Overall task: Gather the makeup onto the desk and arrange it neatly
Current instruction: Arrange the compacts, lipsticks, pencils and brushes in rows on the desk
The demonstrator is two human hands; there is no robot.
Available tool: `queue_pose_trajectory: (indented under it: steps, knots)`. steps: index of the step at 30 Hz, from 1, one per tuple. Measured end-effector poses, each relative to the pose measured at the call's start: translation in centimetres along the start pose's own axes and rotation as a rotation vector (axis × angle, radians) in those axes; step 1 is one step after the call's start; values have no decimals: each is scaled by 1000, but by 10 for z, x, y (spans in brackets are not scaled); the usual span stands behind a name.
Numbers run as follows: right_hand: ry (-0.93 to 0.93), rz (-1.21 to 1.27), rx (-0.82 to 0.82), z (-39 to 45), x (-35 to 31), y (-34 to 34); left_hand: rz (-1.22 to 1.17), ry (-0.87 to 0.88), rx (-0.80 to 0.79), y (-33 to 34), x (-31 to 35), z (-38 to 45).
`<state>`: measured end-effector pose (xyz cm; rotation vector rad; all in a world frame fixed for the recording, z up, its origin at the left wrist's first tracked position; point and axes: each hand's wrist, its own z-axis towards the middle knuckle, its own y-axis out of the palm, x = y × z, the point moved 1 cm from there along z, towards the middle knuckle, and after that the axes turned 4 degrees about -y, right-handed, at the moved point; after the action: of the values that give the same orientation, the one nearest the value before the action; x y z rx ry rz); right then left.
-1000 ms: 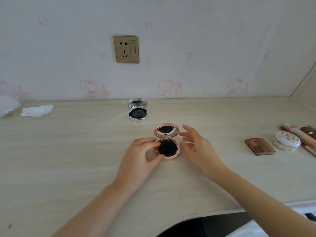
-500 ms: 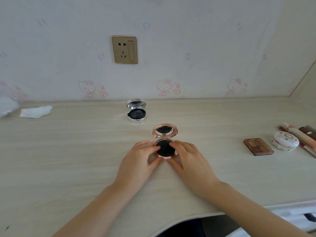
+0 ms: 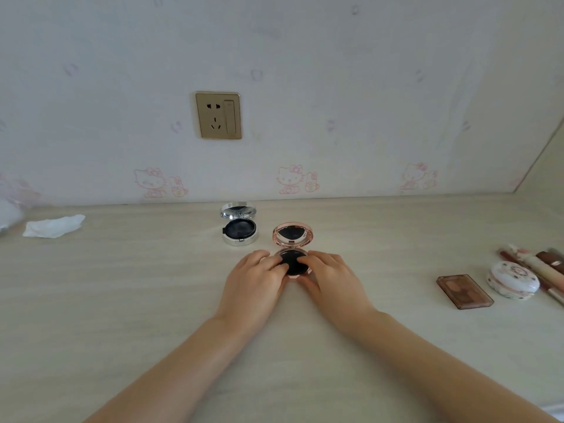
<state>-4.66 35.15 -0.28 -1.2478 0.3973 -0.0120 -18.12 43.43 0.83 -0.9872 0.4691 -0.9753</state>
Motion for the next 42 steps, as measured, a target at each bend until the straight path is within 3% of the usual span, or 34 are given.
queue_pose_trajectory:
  steps: [9,15,22,42]
  knots:
    - [-2,72,-2,48,15,8,110,15,3,19,-14,33]
    - [-16,118,1,72,20,14,-41,23,11,24,-19,35]
    - [-61,175,-2,85,19,17,-124,-98,-58,31,-23,33]
    - [-70,146,37,80,21,20,-189,-176,-57,39,-30,30]
